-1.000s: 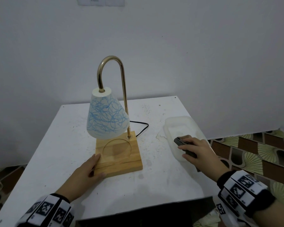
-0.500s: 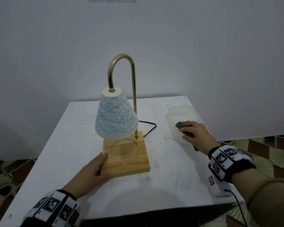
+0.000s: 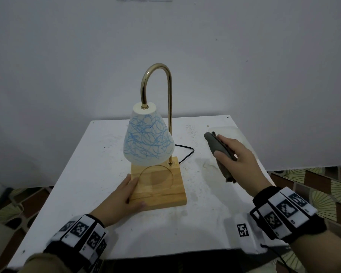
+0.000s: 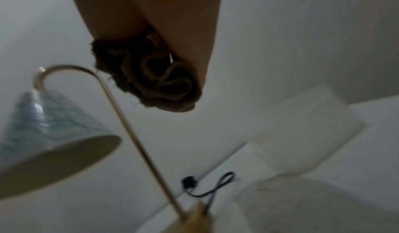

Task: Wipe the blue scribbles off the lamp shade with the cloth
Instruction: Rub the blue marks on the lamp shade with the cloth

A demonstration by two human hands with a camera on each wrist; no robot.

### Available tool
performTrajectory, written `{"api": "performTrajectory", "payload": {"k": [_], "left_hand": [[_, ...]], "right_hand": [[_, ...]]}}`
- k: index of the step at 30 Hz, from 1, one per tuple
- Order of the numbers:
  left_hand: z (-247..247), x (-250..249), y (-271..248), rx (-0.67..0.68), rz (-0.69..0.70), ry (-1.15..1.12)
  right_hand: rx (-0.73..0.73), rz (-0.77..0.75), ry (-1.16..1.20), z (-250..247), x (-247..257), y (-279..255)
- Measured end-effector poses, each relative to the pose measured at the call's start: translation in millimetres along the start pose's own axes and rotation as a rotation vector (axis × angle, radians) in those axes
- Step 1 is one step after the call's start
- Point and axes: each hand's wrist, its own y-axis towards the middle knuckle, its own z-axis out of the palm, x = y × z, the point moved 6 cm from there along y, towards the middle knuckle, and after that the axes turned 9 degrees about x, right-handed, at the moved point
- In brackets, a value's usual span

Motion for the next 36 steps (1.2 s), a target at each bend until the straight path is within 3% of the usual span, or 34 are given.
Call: {"api": "performTrajectory", "payload": {"k": [7,12,19,27,32,36], "left_hand": [[-5.1,0.2,3.5,0.039,0.018,0.059],[-5.1,-3.6,4.2,0.053,0.022,0.044],[-5.0,-2.9,5.7,0.061,0.007,0.073],[-5.8,-1.0,8.4,0.058,0.008,0.069],[-6.6,-4.0,9.4,0.057,0.017,0.066],[-5.3,-7.6,9.2,0.049,0.023,0.069]], "right_hand": [[0.028,-0.119,0.366,54.8,53.5,-10.2],[-0.026,-0.170,0.280,86.1,61.2,-16.9],[-0.140,-0.139,0.298,91.6,71.2,-6.0],[-0.245,-0.284,0.096,103.6,66.5,-31.1],[-0.255,-0.198,0.112,97.6,55.1,-15.8],[-0.233,-0.110,0.255,91.6,58.5,0.6]]}}
